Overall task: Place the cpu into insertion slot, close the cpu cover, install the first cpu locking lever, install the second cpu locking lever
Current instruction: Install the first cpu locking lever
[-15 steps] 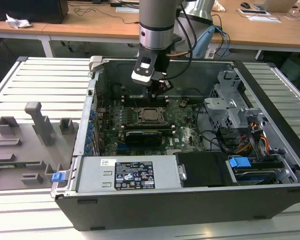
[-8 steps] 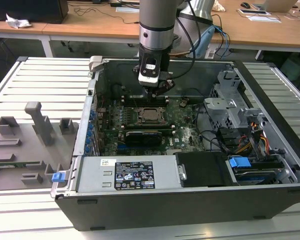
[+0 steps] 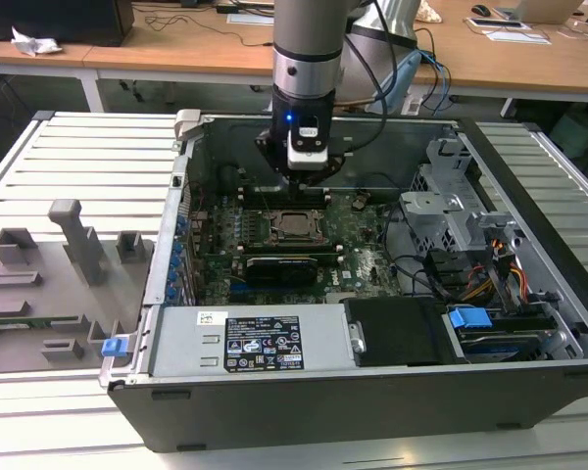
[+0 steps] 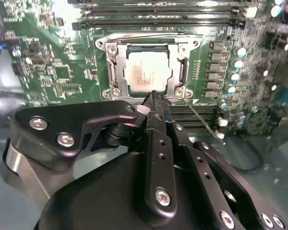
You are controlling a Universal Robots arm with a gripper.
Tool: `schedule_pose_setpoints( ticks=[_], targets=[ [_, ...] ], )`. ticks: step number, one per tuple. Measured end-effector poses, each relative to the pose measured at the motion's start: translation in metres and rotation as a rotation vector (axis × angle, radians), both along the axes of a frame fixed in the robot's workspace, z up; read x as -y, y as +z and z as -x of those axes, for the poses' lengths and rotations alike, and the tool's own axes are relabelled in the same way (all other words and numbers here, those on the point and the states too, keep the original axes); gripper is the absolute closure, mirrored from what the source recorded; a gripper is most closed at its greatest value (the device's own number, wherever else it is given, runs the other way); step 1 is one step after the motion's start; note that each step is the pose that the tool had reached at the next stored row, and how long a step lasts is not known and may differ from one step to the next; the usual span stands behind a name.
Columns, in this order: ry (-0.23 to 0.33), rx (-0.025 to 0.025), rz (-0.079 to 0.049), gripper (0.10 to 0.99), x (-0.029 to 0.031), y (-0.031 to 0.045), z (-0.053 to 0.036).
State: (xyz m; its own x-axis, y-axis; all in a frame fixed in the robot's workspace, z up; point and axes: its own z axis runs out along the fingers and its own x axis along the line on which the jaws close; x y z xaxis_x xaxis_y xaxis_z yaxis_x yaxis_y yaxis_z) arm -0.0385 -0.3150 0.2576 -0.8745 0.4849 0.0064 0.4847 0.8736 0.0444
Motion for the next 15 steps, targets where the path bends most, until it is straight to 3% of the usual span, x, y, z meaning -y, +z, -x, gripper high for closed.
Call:
schedule_pose_setpoints(
  ticks=[9,13,15],
  targets=[
    [0.236,0.0001,0.0,0.98,0.0,-0.0003,0.0],
    [0.311,0.0042,0.0,0.98,0.0,-0.0004,-0.0001],
    [0.375,0.0066,0.0,0.98,0.0,-0.0004,0.0]
  ],
)
